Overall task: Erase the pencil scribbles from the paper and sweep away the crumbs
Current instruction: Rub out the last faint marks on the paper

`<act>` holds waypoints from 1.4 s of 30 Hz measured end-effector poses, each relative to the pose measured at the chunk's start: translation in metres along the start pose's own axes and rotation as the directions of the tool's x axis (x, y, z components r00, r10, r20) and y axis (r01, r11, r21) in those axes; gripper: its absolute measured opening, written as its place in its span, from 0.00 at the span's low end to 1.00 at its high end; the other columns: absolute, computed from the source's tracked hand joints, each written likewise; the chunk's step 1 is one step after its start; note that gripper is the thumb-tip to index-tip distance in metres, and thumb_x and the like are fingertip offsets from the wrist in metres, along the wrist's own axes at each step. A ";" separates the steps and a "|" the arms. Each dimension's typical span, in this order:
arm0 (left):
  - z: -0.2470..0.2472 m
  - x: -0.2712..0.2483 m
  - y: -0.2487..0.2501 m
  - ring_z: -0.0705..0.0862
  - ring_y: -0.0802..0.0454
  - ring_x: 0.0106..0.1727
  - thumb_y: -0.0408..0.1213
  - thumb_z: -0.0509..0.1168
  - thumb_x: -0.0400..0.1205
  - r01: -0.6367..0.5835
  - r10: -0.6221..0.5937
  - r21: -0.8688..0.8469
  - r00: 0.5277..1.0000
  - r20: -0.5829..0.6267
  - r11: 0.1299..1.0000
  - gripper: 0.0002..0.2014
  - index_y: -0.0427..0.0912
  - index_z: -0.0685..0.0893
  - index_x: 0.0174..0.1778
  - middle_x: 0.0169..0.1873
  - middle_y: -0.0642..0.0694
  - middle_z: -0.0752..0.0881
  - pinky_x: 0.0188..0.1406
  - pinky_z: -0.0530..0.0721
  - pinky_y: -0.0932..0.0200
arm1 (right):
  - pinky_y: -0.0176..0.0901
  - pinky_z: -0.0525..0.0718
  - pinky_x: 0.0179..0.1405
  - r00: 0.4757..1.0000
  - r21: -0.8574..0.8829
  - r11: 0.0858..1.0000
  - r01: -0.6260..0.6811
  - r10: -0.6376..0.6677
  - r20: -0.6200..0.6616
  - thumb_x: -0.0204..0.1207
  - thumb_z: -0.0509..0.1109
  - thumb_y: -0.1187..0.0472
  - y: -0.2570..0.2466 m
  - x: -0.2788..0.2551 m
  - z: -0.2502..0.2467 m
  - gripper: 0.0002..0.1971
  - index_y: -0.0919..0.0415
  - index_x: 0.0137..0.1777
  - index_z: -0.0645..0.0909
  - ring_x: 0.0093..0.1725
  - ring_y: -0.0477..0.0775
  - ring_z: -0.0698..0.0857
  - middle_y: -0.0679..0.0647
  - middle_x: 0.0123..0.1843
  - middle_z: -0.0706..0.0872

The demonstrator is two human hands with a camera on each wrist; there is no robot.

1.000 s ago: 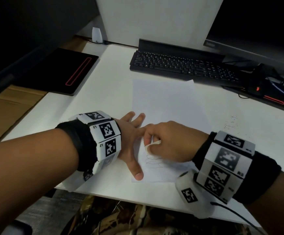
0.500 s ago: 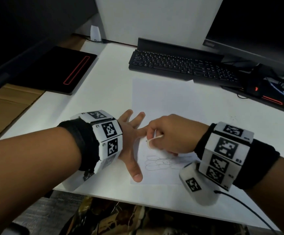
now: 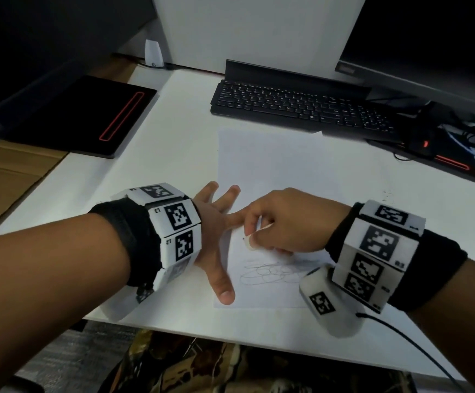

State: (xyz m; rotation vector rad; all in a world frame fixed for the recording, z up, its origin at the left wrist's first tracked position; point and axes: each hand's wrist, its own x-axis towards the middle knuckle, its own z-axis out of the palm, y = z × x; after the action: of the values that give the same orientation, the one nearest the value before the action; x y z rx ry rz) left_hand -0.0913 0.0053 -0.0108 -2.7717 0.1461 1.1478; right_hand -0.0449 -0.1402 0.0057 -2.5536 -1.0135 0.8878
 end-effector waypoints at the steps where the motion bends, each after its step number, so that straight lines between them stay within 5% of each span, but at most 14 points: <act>1: 0.001 0.000 -0.001 0.24 0.40 0.81 0.74 0.74 0.58 0.000 0.000 -0.004 1.000 0.002 1.000 0.68 0.72 0.28 0.78 0.80 0.53 0.21 0.76 0.48 0.23 | 0.33 0.78 0.38 1.000 -0.006 1.000 0.007 -0.007 -0.023 0.79 0.71 0.56 0.001 0.001 0.001 0.04 0.46 0.44 0.82 0.32 0.43 0.85 0.39 0.24 0.83; 4: -0.002 -0.001 0.002 0.23 0.40 0.81 0.73 0.74 0.60 -0.011 0.011 0.024 1.000 0.009 1.000 0.68 0.67 0.26 0.79 0.80 0.52 0.21 0.77 0.45 0.26 | 0.29 0.78 0.31 0.995 -0.024 0.997 0.080 -0.078 0.056 0.78 0.71 0.57 -0.006 -0.006 0.011 0.03 0.47 0.47 0.82 0.31 0.39 0.83 0.39 0.30 0.81; 8: 0.000 0.002 0.000 0.24 0.39 0.81 0.74 0.74 0.57 -0.005 0.005 0.003 1.000 -0.004 1.000 0.69 0.72 0.26 0.77 0.80 0.53 0.21 0.76 0.48 0.24 | 0.36 0.82 0.39 0.999 0.033 0.999 0.008 -0.010 0.037 0.78 0.71 0.57 0.003 -0.001 0.001 0.04 0.46 0.44 0.82 0.28 0.45 0.86 0.49 0.30 0.90; 11: 0.000 0.002 -0.001 0.24 0.39 0.81 0.74 0.75 0.57 0.002 -0.002 -0.006 1.000 0.005 1.000 0.70 0.70 0.26 0.78 0.80 0.53 0.21 0.76 0.49 0.24 | 0.33 0.80 0.37 0.997 -0.012 0.998 0.063 -0.062 0.042 0.78 0.71 0.56 0.001 -0.004 0.006 0.03 0.45 0.45 0.82 0.27 0.37 0.84 0.39 0.26 0.86; 14: 0.000 0.002 0.000 0.24 0.39 0.81 0.74 0.74 0.57 0.006 -0.006 0.004 1.000 0.005 1.000 0.70 0.68 0.24 0.78 0.79 0.53 0.20 0.77 0.48 0.25 | 0.34 0.83 0.37 0.989 -0.005 0.998 0.062 -0.061 0.136 0.78 0.72 0.56 -0.002 -0.008 0.007 0.02 0.46 0.46 0.82 0.28 0.44 0.86 0.47 0.29 0.87; 16: 0.000 0.003 0.000 0.25 0.39 0.82 0.74 0.74 0.57 0.011 -0.011 -0.004 1.000 0.003 1.000 0.70 0.69 0.24 0.77 0.79 0.53 0.21 0.77 0.49 0.25 | 0.36 0.84 0.40 0.998 0.007 1.000 0.020 -0.021 0.055 0.78 0.72 0.57 0.005 -0.003 -0.001 0.02 0.47 0.45 0.83 0.28 0.45 0.87 0.50 0.30 0.89; 18: 0.000 0.001 0.000 0.25 0.39 0.82 0.74 0.74 0.57 0.009 -0.009 -0.013 1.000 0.003 1.000 0.70 0.70 0.24 0.77 0.79 0.53 0.21 0.76 0.49 0.24 | 0.36 0.82 0.41 0.999 -0.005 0.999 0.033 -0.032 0.016 0.78 0.71 0.56 0.005 -0.004 -0.002 0.02 0.47 0.45 0.83 0.30 0.43 0.86 0.48 0.29 0.87; 22: -0.003 0.000 0.002 0.25 0.39 0.81 0.73 0.74 0.59 0.008 -0.008 0.000 1.000 0.010 1.000 0.70 0.66 0.23 0.78 0.79 0.53 0.21 0.78 0.46 0.27 | 0.34 0.83 0.40 0.983 -0.021 0.994 0.109 -0.105 0.149 0.79 0.71 0.56 -0.004 -0.013 0.010 0.02 0.48 0.48 0.84 0.30 0.41 0.85 0.42 0.26 0.85; 25: -0.002 0.000 0.001 0.25 0.40 0.82 0.74 0.74 0.57 0.013 -0.013 -0.015 1.000 0.011 1.000 0.70 0.69 0.25 0.78 0.79 0.54 0.21 0.78 0.48 0.26 | 0.32 0.77 0.38 0.999 -0.036 0.998 0.048 -0.048 0.003 0.78 0.72 0.56 0.007 -0.006 0.000 0.02 0.47 0.46 0.83 0.29 0.35 0.83 0.32 0.23 0.82; 30: -0.003 0.000 0.002 0.25 0.40 0.81 0.73 0.74 0.59 0.008 -0.008 -0.004 1.000 0.012 1.000 0.70 0.66 0.23 0.78 0.79 0.53 0.20 0.78 0.46 0.28 | 0.27 0.79 0.35 0.984 -0.054 0.991 0.120 -0.111 0.140 0.78 0.71 0.55 0.000 -0.013 0.006 0.01 0.48 0.48 0.84 0.28 0.37 0.83 0.42 0.25 0.84; 34: -0.001 0.000 0.002 0.26 0.40 0.82 0.74 0.73 0.58 0.020 -0.020 -0.003 1.000 0.011 1.000 0.70 0.68 0.23 0.78 0.79 0.54 0.21 0.78 0.49 0.27 | 0.31 0.74 0.40 0.999 -0.084 0.996 0.037 -0.038 -0.011 0.78 0.71 0.55 0.011 -0.007 -0.006 0.02 0.46 0.47 0.85 0.29 0.33 0.80 0.36 0.25 0.82; 38: -0.003 0.001 0.002 0.24 0.39 0.81 0.74 0.74 0.58 0.010 -0.010 -0.001 1.000 0.022 1.000 0.70 0.67 0.22 0.77 0.79 0.54 0.20 0.77 0.48 0.25 | 0.25 0.70 0.35 0.986 -0.124 0.981 0.151 -0.142 0.085 0.79 0.71 0.54 0.004 -0.016 0.006 0.03 0.46 0.50 0.85 0.34 0.30 0.78 0.36 0.34 0.79; 42: -0.001 0.001 0.001 0.25 0.40 0.82 0.74 0.74 0.57 0.018 -0.018 0.001 0.999 0.027 1.000 0.71 0.68 0.21 0.77 0.78 0.55 0.20 0.76 0.49 0.24 | 0.23 0.69 0.36 0.997 -0.162 0.984 0.073 -0.076 -0.011 0.79 0.70 0.53 0.014 -0.012 -0.006 0.05 0.47 0.52 0.86 0.36 0.31 0.77 0.35 0.35 0.78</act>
State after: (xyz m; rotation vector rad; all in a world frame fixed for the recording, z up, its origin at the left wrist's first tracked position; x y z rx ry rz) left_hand -0.0899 0.0036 -0.0106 -2.7502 0.1181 1.1799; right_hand -0.0404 -0.1584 0.0095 -2.6289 -1.2140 0.7923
